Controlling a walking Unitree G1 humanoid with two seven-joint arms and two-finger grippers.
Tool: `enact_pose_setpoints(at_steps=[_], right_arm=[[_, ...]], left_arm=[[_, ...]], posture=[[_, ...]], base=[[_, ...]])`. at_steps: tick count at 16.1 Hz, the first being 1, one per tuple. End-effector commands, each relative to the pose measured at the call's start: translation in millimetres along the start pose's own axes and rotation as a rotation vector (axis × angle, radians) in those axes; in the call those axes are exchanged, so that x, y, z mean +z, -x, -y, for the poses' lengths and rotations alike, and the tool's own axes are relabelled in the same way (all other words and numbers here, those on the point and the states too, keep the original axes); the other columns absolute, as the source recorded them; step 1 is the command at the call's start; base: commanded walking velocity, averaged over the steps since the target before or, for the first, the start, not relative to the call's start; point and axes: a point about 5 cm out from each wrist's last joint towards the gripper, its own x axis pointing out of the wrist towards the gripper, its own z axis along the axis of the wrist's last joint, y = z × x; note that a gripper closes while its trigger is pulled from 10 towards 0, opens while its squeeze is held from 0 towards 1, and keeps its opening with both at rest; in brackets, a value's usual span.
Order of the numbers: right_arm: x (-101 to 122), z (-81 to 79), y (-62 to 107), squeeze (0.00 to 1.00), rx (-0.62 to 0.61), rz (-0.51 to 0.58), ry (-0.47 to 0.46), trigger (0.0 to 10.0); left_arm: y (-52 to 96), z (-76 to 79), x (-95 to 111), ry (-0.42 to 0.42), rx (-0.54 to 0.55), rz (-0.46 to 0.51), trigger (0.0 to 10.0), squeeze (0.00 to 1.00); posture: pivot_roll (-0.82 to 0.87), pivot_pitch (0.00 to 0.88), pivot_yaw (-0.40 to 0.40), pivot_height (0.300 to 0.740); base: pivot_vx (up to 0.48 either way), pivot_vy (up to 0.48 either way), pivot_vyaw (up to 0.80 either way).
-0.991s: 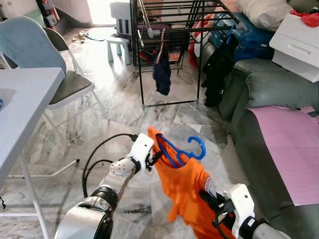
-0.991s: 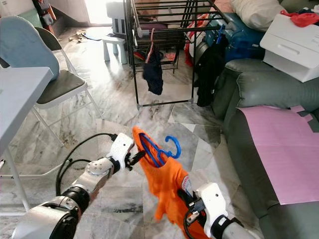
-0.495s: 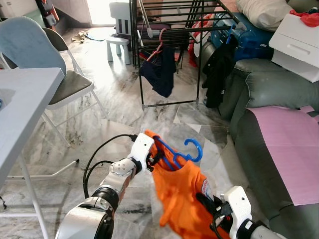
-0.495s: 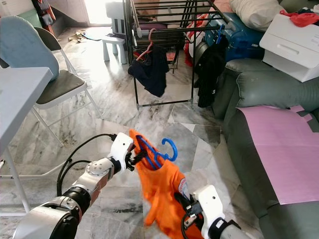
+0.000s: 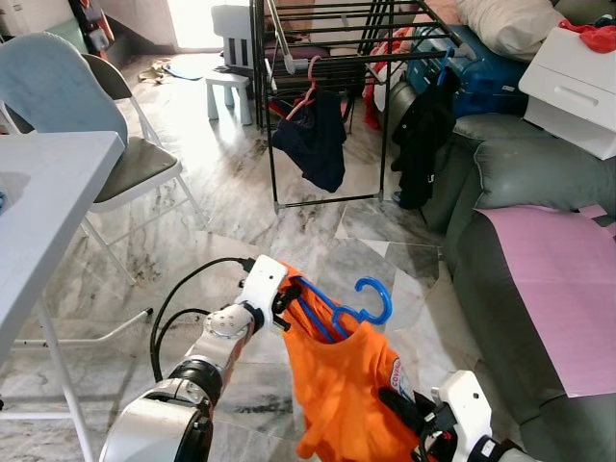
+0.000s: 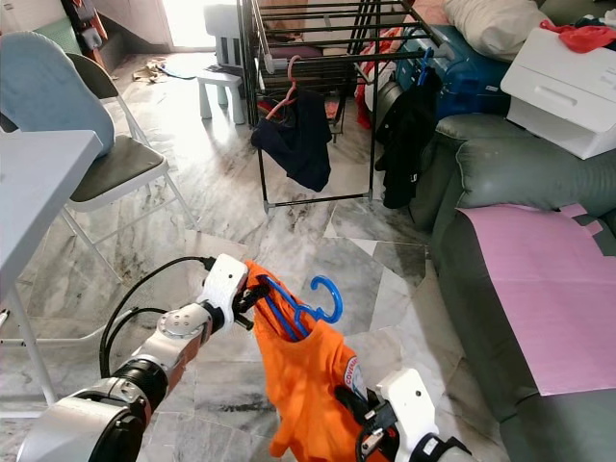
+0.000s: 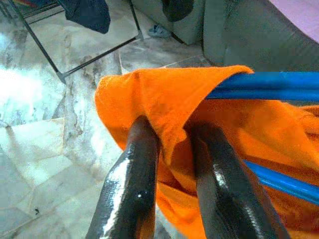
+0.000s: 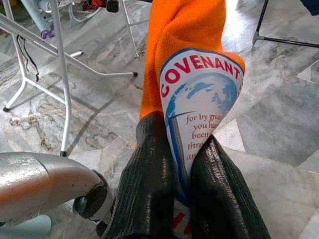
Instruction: Hang hanger
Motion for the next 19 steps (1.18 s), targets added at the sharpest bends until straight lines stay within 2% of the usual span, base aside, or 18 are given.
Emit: enact_pose_setpoints(at_steps=[1, 5, 8, 10, 12, 14, 16, 18, 19], right_arm=[[8.7, 1.1, 2.2, 0.00, 0.007, 0.033, 0.014, 10.0], [7.5, 9.4, 6.8, 0.00, -0.014, 0.019, 0.023, 10.0], [7.5, 18.9, 12.5, 0.00, -0.033, 0.000, 0.045, 10.0], [7.6, 20.2, 15.2, 0.00, -0.033, -0.005, 0.047, 10.0], [4.2, 19.5, 20.5, 0.00, -0.017, -0.037, 0.059, 10.0], [-2.9, 19.9, 31.4, 0.00, -0.006, -0.093, 0.067, 10.0], [-7.9, 19.6, 38.8, 0.00, 0.008, -0.143, 0.087, 10.0], [-17.8, 22.3, 57.7, 0.00, 0.031, -0.256, 0.128, 10.0], [-18.1, 23.5, 61.7, 0.00, 0.029, -0.270, 0.137, 10.0]], left_arm=[[-0.5, -3.6, 3.0, -0.019, 0.009, -0.007, 0.0, 0.00], [0.4, -3.5, 2.8, -0.055, -0.035, -0.014, 0.0, 0.00], [1.8, -1.9, 0.4, -0.142, -0.091, -0.036, 0.0, 0.00], [2.4, -5.7, 0.4, -0.173, -0.063, -0.046, 0.0, 0.00], [2.8, -11.0, 2.5, -0.248, -0.025, -0.057, 0.0, 0.00], [4.7, -21.2, 4.0, -0.281, 0.041, -0.073, 0.0, 0.00], [5.2, -25.7, 5.9, -0.287, 0.071, -0.075, 0.0, 0.00], [4.8, -29.0, 8.6, -0.267, 0.101, -0.073, 0.0, 0.00], [4.6, -28.5, 8.4, -0.266, 0.100, -0.076, 0.0, 0.00]], posture=[[-0.03, 0.000, 0.014, 0.740], [-0.03, 0.000, 0.012, 0.740], [-0.03, 0.000, 0.011, 0.740], [-0.03, 0.000, 0.011, 0.740], [-0.03, 0.000, 0.014, 0.740], [-0.03, 0.000, 0.014, 0.740], [-0.03, 0.000, 0.015, 0.740], [-0.03, 0.000, 0.013, 0.740], [-0.03, 0.000, 0.013, 0.740]], base=[[0.000, 0.000, 0.00], [0.000, 0.000, 0.00], [0.000, 0.000, 0.00], [0.000, 0.000, 0.00], [0.000, 0.000, 0.00], [0.000, 0.000, 0.00], [0.000, 0.000, 0.00], [0.000, 0.000, 0.00], [0.000, 0.000, 0.00]])
